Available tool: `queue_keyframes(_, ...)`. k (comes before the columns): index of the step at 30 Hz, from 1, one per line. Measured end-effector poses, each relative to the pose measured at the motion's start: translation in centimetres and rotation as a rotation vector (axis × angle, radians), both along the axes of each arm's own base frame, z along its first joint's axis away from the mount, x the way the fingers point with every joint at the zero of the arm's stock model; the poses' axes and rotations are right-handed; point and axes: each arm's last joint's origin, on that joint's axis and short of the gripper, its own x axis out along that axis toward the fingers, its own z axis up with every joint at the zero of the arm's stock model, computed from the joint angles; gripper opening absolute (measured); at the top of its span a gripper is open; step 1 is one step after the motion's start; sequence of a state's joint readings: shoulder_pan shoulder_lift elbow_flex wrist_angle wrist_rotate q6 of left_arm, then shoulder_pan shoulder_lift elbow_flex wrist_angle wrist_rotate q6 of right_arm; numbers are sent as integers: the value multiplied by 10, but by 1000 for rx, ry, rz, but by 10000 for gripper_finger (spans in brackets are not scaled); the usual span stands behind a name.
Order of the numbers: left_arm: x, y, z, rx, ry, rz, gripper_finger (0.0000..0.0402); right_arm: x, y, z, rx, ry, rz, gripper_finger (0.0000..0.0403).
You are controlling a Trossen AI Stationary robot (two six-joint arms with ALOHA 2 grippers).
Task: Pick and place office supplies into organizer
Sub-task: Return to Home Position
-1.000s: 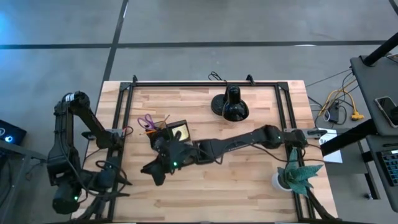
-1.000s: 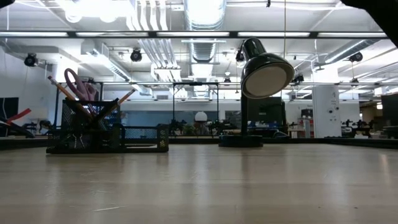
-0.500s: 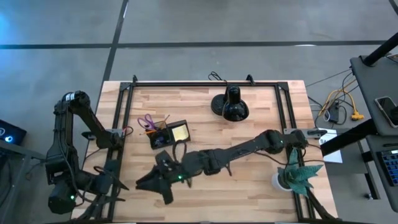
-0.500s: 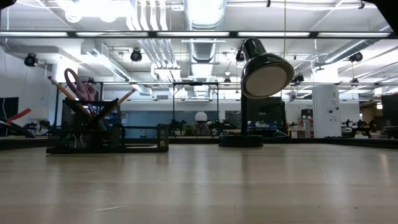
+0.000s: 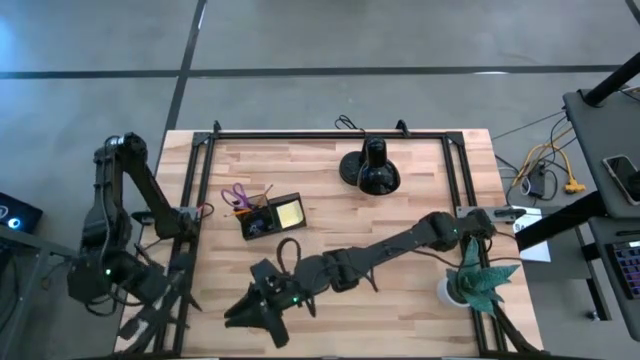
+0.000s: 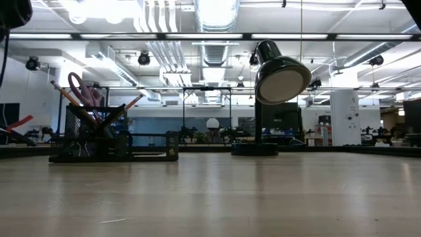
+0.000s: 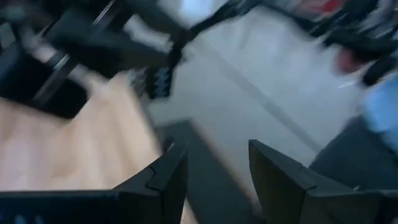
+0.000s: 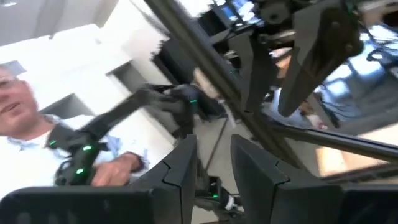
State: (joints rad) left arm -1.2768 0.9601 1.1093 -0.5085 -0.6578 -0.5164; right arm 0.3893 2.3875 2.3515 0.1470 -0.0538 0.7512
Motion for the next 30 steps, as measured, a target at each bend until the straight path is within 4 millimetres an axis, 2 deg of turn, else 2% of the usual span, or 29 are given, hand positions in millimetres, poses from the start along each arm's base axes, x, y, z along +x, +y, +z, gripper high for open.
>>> queue_keyframes(5,13,-3,-14,-106,-209,-70,148,0,2,-7,-66,-25,8,91)
queue_keyframes(10,39,24,-31,-155,-210,-46,148,6,-12,-17,-121,-19,2,91)
queue_keyframes(14,52,48,-42,-170,-179,-116,148,14,-30,-29,-61,50,14,91)
queue_keyframes(17,53,62,-42,-173,-206,-116,148,18,-43,-41,-61,94,-2,91)
queue_keyframes(20,42,73,-36,-193,-249,-116,148,15,-53,-45,-66,143,-22,91)
queue_keyframes(24,23,91,-33,-181,-265,-99,148,-16,-63,-21,-89,227,-66,91)
queue_keyframes(27,15,100,-38,-180,-230,-62,148,-48,-77,0,-97,242,-153,91)
queue_keyframes(30,11,103,-46,-180,-195,-57,148,-84,-81,10,-134,239,-259,91)
